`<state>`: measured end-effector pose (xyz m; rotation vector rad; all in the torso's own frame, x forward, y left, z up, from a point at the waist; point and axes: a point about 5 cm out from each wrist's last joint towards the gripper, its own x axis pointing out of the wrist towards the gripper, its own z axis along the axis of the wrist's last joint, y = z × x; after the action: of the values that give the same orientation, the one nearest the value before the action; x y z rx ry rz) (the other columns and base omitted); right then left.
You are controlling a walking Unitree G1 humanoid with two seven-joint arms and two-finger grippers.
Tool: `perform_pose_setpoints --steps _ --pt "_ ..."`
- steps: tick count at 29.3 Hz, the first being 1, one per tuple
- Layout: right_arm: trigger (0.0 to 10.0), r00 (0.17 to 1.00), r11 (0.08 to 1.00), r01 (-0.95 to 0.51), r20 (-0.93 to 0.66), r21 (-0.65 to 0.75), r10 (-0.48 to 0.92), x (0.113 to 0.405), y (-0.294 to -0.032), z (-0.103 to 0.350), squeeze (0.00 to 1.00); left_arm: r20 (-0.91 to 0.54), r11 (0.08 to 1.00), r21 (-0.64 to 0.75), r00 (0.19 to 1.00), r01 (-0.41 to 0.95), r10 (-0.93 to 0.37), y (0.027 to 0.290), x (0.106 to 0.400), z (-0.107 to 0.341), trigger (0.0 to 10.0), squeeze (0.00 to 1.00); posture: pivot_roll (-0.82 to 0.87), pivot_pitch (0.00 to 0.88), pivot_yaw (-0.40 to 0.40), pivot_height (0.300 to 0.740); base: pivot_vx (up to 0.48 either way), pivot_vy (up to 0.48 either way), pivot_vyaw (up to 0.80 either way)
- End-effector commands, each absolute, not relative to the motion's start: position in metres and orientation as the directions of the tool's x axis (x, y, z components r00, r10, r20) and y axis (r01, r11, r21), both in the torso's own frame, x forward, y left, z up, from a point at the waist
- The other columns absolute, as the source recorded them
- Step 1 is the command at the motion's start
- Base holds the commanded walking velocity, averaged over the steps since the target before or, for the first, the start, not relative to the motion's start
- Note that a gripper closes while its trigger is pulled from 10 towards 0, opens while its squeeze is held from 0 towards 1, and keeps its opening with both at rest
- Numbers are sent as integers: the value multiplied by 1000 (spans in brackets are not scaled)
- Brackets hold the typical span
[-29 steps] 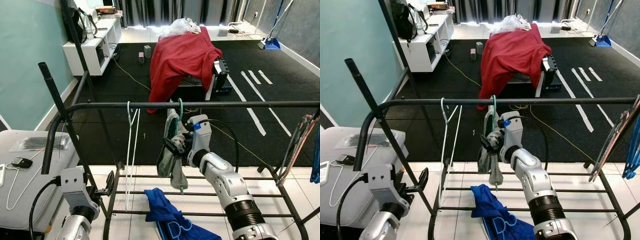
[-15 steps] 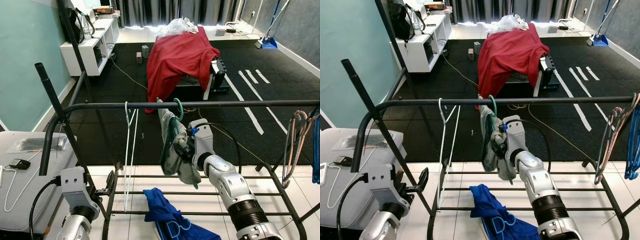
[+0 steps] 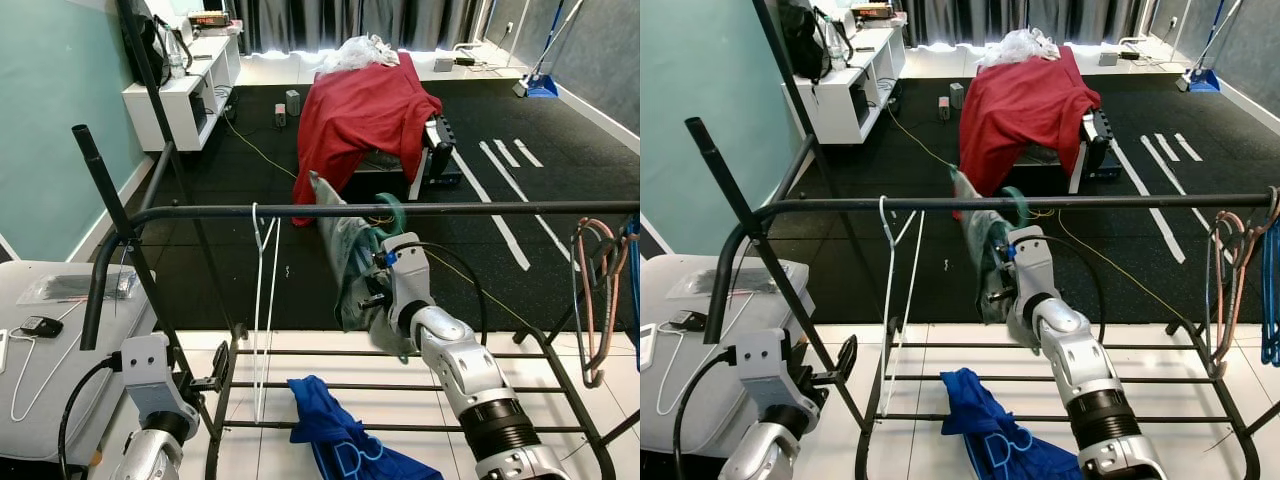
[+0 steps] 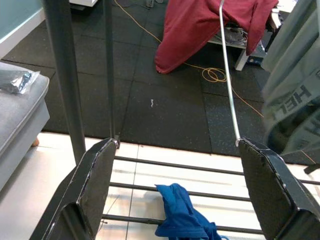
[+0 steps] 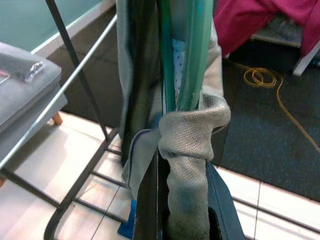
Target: Hang hanger
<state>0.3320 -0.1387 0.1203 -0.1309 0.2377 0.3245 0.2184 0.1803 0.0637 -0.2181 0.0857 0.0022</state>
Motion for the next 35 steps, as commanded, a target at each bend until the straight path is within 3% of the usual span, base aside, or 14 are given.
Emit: perform_pose_setpoints --steps 1,13,19,35 --pt "0 921 930 -350 -225 -114 319 330 -135 124 0 -94 973 -229 996 -16 -6 180 217 60 10000 0 -20 0 -2 740 0 0 0" --pt "0 898 915 -394 -250 -93 361 291 -122 104 0 -134 984 -179 991 0 -24 177 215 57 10000 0 -44 0 11 740 0 0 0" --pt "0 887 910 -402 -288 -100 360 275 -120 92 0 -154 983 -184 987 8 -37 177 215 54 10000 0 -53 0 18 740 -293 0 0" --pt "0 903 927 -348 -314 -139 292 278 -149 88 0 -159 982 -191 987 7 -38 179 217 54 10000 0 -54 0 25 740 -302 0 0"
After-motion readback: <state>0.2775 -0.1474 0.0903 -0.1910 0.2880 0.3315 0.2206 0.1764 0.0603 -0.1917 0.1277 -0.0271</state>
